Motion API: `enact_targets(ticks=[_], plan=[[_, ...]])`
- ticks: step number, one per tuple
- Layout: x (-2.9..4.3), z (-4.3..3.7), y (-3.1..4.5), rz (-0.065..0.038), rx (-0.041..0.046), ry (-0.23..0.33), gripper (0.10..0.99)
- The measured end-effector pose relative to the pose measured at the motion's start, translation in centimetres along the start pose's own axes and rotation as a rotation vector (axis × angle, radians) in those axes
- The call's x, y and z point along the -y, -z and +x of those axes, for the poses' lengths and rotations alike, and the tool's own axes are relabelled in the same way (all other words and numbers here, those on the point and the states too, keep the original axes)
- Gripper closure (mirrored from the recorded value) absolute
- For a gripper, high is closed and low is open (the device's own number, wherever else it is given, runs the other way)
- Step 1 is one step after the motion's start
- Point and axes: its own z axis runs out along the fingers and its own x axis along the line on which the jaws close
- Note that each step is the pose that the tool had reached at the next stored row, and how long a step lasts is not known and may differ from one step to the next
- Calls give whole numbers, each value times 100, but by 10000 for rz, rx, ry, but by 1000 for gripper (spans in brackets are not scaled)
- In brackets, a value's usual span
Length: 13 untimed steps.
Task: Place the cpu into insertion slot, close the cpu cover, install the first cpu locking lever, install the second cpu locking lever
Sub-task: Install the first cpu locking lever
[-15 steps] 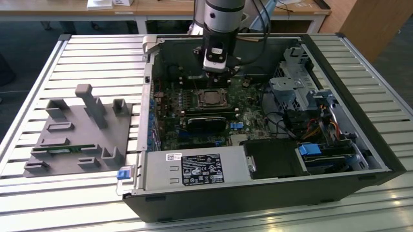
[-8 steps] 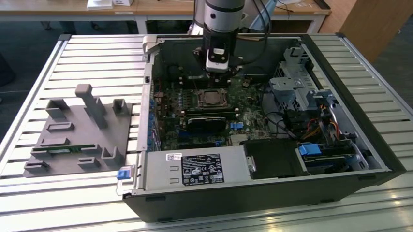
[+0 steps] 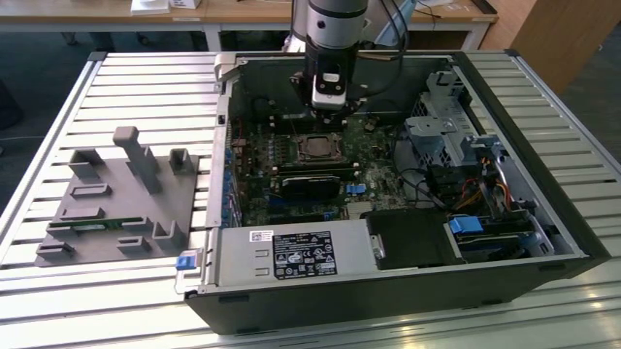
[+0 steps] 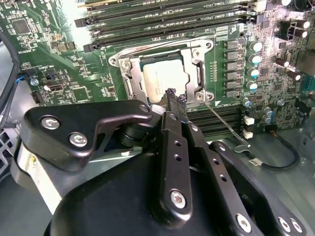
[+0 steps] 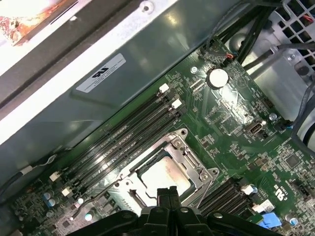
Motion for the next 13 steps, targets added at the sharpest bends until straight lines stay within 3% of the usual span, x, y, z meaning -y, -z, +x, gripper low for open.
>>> enact_targets(ticks=[12,13], plan=[[0,0,0,22,-7,1000,980],[0,0,0,39,-16,1586,980]])
